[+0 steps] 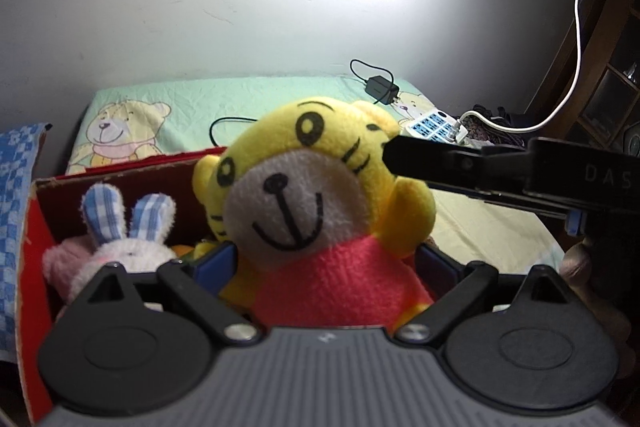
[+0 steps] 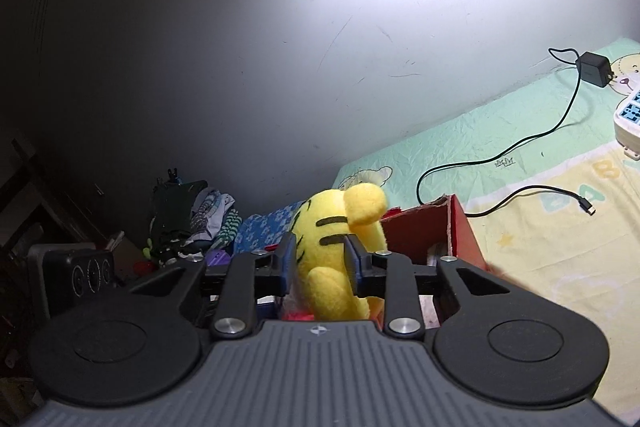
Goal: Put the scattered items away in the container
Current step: 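Lower the yellow tiger plush into the red box with the right gripper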
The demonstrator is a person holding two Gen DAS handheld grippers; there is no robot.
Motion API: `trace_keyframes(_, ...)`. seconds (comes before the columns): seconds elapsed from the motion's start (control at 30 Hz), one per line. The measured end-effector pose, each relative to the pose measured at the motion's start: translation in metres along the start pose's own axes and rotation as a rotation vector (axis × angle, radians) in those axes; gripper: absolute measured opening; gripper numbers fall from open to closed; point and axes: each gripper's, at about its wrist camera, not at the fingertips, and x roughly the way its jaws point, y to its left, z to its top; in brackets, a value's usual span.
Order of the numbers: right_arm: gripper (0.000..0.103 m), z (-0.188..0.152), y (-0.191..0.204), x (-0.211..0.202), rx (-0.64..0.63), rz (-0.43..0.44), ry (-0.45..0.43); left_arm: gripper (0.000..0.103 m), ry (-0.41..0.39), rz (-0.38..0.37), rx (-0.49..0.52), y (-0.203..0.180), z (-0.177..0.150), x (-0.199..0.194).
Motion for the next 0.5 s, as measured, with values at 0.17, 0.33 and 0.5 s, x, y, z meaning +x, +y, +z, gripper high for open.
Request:
trace_keyframes(0.17, 0.026, -0.002, -0.001, 0.01, 0.003, -0.02, 0.025, 0.095, -0.001, 0.037, -0.01, 0.006, -0.004, -0.006)
trace_keyframes(0.33, 0.026, -0.003, 0.0, 0.027, -0.024, -0.103, 0.097, 0.096, 0.025, 0.056, -0.027, 0.01, -0.007, 0.005)
trace_keyframes(0.5, 0.026, -0.008, -0.005, 0.036, -0.03, -0.147, 0.151, 0.098, 0.028, 0.08, -0.009, 0.01, -0.008, 0.011)
